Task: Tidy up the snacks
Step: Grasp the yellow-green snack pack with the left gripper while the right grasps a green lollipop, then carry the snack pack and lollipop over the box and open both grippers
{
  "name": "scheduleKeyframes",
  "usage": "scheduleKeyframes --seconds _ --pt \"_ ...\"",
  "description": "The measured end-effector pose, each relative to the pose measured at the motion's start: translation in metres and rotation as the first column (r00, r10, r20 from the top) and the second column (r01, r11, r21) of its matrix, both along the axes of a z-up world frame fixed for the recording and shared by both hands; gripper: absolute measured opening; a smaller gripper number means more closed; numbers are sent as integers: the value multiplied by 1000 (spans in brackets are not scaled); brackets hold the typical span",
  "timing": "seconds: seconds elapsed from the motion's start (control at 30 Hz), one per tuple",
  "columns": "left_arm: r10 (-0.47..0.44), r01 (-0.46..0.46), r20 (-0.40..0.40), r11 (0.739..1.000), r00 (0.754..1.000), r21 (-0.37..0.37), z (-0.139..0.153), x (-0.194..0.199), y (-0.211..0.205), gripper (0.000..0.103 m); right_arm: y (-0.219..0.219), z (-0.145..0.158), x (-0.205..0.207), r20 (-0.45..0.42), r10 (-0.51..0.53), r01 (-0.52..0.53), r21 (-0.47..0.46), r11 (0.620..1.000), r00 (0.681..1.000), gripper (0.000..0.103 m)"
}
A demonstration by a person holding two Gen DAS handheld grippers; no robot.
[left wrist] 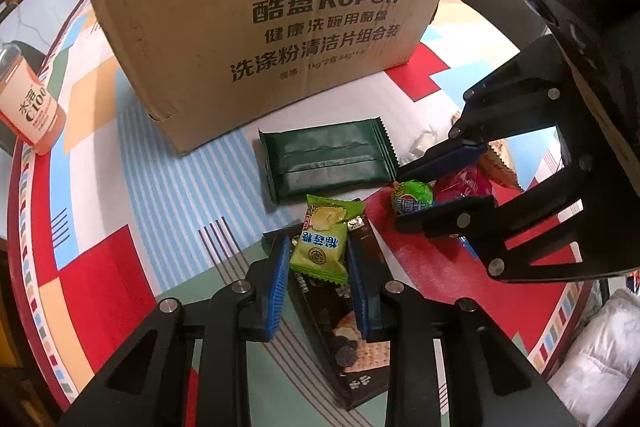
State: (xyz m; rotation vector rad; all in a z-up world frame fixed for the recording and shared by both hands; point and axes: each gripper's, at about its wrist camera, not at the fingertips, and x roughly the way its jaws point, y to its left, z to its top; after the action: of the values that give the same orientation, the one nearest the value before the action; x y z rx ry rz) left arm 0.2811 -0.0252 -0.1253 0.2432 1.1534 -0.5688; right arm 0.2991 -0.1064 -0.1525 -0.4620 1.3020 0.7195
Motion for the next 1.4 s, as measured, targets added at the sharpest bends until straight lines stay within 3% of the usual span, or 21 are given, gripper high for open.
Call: scheduleKeyframes --seconds 0.5,0.77,1.03,1.4 --pt "120 -116 103 992 987 -53 42 -19 10 28 -30 46 -6 117 -79 69 90 994 990 26" --pt "156 -142 208 987 966 -80 78 -25 7 28 -40 80 -11 217 -127 97 143 985 968 26" --pt "188 -151 310 979 932 -139 119 -19 -2 29 -55 121 -11 305 -204 139 223 965 930 26" --pt "216 -139 420 968 881 -207 172 -1 -12 29 -82 182 -1 417 -328 188 343 920 848 26"
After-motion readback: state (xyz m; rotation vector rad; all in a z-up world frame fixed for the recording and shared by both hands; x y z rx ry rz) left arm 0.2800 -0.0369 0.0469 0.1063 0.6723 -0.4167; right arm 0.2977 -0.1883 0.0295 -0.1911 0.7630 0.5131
